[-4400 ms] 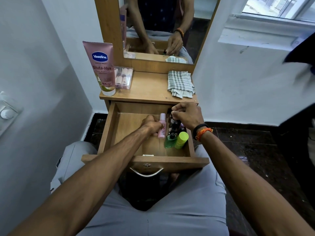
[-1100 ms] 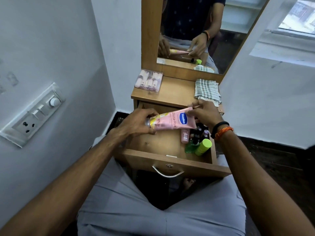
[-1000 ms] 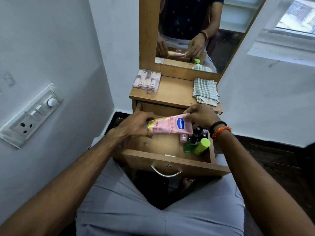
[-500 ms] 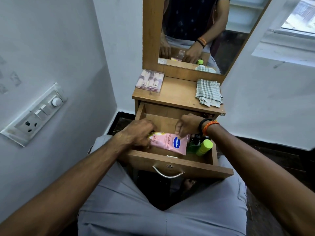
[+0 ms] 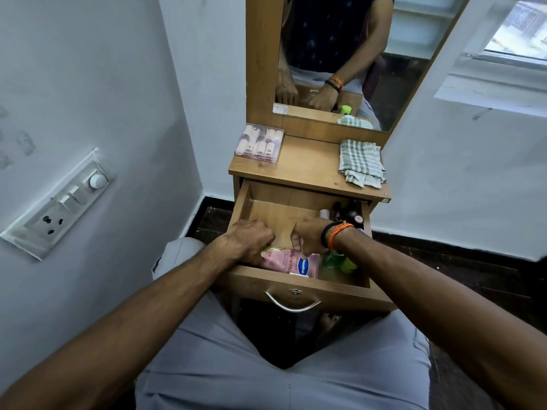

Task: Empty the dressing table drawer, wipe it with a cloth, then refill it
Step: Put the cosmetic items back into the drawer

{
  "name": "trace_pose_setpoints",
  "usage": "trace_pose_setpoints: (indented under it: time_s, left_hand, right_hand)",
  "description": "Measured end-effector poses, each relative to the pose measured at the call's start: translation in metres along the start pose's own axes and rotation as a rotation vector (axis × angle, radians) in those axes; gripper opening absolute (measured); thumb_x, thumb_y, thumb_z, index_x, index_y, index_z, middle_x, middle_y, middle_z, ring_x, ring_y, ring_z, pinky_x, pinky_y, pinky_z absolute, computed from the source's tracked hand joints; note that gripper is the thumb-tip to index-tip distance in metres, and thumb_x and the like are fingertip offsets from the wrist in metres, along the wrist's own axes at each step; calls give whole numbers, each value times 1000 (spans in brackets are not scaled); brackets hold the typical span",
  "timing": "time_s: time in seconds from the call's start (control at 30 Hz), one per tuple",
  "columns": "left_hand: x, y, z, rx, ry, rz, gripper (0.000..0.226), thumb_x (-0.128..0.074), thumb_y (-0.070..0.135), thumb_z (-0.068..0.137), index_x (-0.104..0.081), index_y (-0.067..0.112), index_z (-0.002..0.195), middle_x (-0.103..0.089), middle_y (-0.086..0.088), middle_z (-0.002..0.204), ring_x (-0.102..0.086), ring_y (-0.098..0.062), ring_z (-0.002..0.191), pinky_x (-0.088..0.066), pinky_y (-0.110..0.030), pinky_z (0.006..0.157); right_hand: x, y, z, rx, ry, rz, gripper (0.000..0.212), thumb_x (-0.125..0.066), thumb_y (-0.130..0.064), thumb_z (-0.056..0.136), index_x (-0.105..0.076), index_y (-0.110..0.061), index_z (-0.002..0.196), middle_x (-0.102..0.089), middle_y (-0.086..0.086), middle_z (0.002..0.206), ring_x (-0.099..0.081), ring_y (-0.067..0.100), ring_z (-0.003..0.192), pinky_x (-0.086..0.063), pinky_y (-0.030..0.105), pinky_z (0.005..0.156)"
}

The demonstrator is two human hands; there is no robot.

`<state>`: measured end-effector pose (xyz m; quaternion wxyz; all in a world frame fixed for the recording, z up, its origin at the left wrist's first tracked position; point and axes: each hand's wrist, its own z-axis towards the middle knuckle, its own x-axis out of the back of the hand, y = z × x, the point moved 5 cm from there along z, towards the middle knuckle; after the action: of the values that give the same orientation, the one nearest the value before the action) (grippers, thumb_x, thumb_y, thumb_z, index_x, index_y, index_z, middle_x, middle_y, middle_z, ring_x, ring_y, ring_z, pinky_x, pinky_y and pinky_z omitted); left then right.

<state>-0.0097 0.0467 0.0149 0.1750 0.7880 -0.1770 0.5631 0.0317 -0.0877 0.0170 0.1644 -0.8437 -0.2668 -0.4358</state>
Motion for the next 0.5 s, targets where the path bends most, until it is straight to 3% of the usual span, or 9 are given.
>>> trace_pose_setpoints:
  time_s: [0.07, 0.23, 0.5]
  left_hand:
    - [0, -2, 0, 8, -16, -62, 55, -73, 61, 79, -65, 18, 113, -65, 0, 112, -60, -20, 103, -53, -36, 86]
    - [6, -17, -5, 23, -164, -416, 46, -86, 22, 75, -69, 17, 117, -70, 3, 115, -63, -14, 107, -52, -35, 96]
    - [15, -24, -2, -26, -149, -499, 32, -81, 8, 79, -73, 12, 110, -74, 1, 108, -67, -11, 103, -55, -35, 97]
  right_hand:
    - [-2, 2, -2, 4, 22, 15, 24, -76, -18, 84, -69, -18, 107, -67, 2, 111, -57, 20, 109, -51, 33, 90]
    - [-5, 5, -7, 17, 48, 90, 21, -78, -20, 83, -71, -21, 103, -70, -3, 106, -61, 16, 105, -54, 38, 95]
    - [-3, 6, -13, 19, 65, 152, 23, -80, -23, 81, -76, -18, 103, -72, -3, 108, -62, 14, 105, -54, 35, 94]
